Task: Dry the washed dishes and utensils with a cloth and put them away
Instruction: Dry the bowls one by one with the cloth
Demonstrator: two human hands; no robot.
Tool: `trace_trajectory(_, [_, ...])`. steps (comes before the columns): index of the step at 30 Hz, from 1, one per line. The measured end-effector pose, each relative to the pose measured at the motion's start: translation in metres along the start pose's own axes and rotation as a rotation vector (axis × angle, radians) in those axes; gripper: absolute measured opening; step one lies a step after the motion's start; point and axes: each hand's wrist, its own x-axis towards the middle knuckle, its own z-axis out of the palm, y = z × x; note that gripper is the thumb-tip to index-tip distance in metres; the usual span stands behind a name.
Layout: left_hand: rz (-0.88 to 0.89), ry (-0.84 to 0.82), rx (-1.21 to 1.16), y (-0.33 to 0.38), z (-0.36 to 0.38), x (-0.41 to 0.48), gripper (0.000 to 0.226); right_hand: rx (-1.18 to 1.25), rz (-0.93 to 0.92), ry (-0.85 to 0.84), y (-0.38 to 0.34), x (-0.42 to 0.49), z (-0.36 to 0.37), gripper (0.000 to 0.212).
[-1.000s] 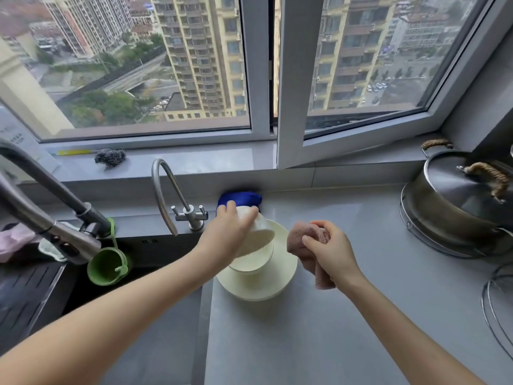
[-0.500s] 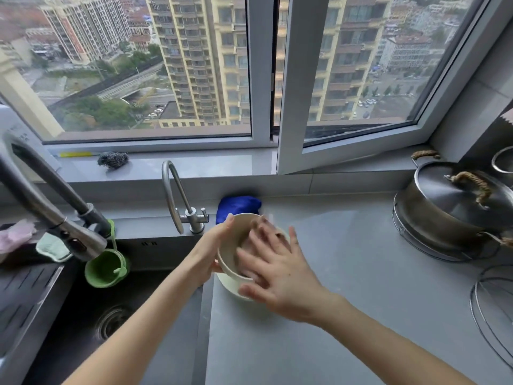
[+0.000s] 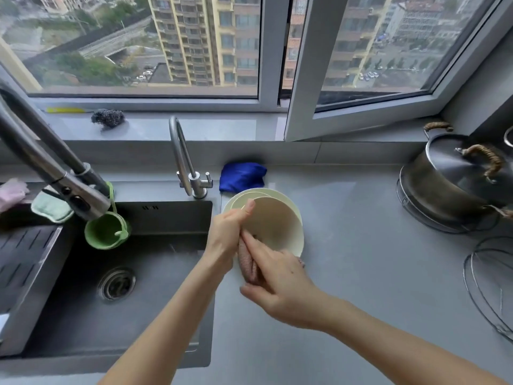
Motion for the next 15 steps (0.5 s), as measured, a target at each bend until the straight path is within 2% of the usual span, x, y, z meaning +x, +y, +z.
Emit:
trace_trajectory(2, [-0.096,-0.136,0.095,0.008,-0.010,0.003,0.081,-0.271,-0.197,0.018,0.016,-0.008,-0.005,0.059])
trace_trajectory(4, [-0.182,-0.336,0.332,0.021,-0.019,0.003,0.076,-0.499,-0.411,-0.059,0.033,-0.015,-0.019,0.044])
trace_trajectory(6, [-0.253,-0.532,0.477,0.035,-0.016,0.004,0.066,-0.610,-0.572,-0.140,0.049,-0.016,-0.029,0.044])
trace_trajectory(9, [-0.328,-0.665,0.451,0.049,-0.011,0.002,0.052,-0.694,-0.669,-0.083,0.050,-0.012,-0.036,0.027])
trace_trajectory(12, [-0.157,-0.632,0.269,0.037,-0.014,-0.011,0.048,-0.753,-0.587,0.042,0.051,-0.016,-0.040,0.028])
trace_trajectory(13, [-0.060,-0.568,0.190,0.024,-0.010,-0.021,0.047,-0.722,-0.515,0.106,0.050,-0.018,-0.039,0.033])
trace_trajectory(15, [0.092,-0.314,0.025,0.000,0.005,-0.038,0.043,-0.627,-0.371,0.248,0.042,-0.017,-0.028,0.042])
